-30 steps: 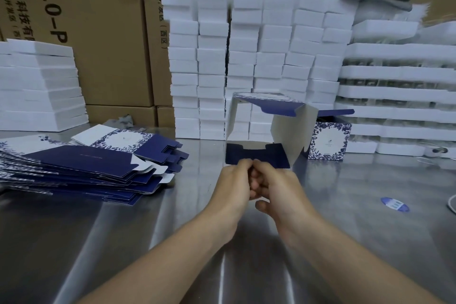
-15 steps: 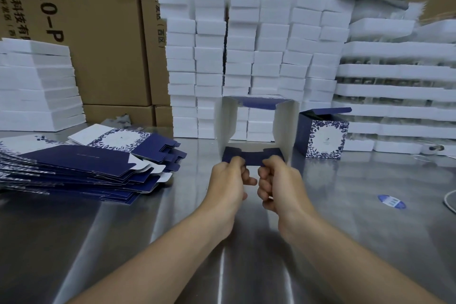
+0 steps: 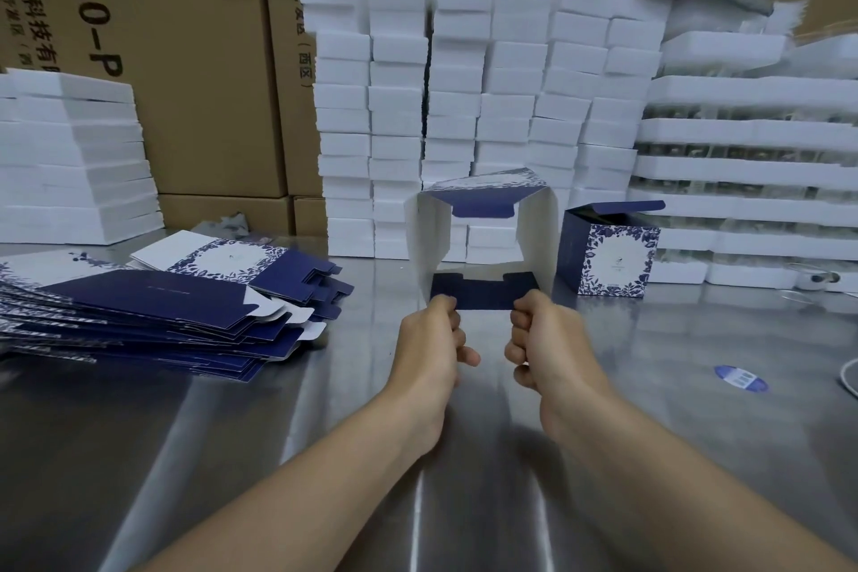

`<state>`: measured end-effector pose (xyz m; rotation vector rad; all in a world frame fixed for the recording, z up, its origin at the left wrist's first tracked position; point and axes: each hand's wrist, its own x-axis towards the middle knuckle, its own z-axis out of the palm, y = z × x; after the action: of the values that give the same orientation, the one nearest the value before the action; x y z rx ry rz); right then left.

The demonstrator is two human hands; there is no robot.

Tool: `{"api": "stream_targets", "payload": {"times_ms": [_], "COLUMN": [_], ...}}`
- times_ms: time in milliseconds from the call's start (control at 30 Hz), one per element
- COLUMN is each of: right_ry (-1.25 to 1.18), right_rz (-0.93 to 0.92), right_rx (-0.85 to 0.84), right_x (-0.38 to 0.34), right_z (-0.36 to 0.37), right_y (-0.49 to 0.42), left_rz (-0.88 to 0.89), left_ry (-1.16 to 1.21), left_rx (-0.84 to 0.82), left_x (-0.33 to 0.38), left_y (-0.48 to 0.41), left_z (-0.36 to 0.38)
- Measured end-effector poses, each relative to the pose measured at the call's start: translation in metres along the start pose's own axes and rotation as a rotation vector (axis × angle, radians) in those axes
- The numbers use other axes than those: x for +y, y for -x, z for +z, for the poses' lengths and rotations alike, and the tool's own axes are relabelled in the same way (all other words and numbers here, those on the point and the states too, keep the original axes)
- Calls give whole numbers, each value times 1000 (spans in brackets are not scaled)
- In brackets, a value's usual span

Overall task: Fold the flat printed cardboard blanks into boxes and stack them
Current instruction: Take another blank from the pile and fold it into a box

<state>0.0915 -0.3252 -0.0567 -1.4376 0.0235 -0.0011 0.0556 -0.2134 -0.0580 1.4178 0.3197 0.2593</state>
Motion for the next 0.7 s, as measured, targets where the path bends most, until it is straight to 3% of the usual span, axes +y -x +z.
{"api": "stream_targets", "payload": {"times_ms": [300,700], "right_ry": [55,46], "right_rz": [-49,-109], "right_rx": [52,-60], "right_x": [-3,-2], "right_z": [-2,1], "right_y": [-1,6], "left_rz": [30,37], "left_ry": [-4,99], "left_rx": [85,-53], "left_x": [1,2], "left_y": [-6,-4], "left_z": [-3,-6]}}
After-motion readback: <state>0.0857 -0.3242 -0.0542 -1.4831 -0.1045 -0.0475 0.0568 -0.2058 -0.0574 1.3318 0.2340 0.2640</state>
